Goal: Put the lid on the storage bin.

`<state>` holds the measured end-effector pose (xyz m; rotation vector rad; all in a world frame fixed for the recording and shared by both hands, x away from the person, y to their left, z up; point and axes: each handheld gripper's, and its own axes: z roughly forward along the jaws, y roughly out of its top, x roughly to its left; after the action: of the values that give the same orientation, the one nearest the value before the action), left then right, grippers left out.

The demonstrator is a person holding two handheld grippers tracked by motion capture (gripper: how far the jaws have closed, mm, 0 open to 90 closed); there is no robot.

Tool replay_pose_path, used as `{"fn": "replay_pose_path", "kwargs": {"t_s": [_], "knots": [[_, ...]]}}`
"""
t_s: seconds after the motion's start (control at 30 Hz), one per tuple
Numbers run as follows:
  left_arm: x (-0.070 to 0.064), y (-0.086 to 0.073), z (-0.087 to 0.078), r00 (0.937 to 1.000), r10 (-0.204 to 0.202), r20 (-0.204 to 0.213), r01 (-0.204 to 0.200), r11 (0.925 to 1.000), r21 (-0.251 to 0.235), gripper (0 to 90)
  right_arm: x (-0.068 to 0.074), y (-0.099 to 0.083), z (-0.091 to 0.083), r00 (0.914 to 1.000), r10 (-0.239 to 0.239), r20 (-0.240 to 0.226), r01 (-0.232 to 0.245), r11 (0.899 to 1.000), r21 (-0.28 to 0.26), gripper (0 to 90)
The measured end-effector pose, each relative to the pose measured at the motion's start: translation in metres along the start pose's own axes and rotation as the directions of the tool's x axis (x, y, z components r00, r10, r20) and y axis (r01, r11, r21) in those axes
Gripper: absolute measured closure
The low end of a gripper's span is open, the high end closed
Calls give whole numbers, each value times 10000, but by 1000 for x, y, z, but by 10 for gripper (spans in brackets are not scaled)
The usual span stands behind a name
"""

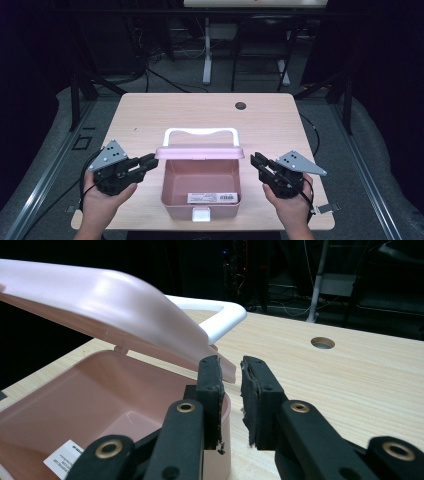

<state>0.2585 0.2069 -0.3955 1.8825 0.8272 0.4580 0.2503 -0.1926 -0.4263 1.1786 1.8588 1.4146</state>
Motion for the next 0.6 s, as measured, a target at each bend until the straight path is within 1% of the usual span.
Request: {"fn": "replay_pose_path", "kwargs": {"t_s": [0.07, 0.13, 0.27, 0.5, 0.6], "knots": [[-2, -2, 0, 10000, -22, -26, 22, 10000, -83, 777, -1, -1, 0, 10000, 42, 22, -42, 10000, 8, 776], [-4, -3, 0, 9999, 115, -80, -116, 9999, -81, 776, -3, -1, 1, 9999, 125, -19, -125, 9999, 48, 771], [-6, -6, -2, 10000, 35, -68, -36, 9998, -220, 774, -5, -2, 2, 9996, 281, -89, -280, 9995, 125, 759], [-14, -17, -5, 9999, 69, -158, -73, 9998, -200, 772, -7, -2, 2, 9992, 388, -114, -386, 9992, 138, 747], [-17, -22, -7, 9998, 76, -157, -78, 9999, -104, 773, -8, -2, 1, 9988, 458, -156, -456, 9989, 100, 743]]}}
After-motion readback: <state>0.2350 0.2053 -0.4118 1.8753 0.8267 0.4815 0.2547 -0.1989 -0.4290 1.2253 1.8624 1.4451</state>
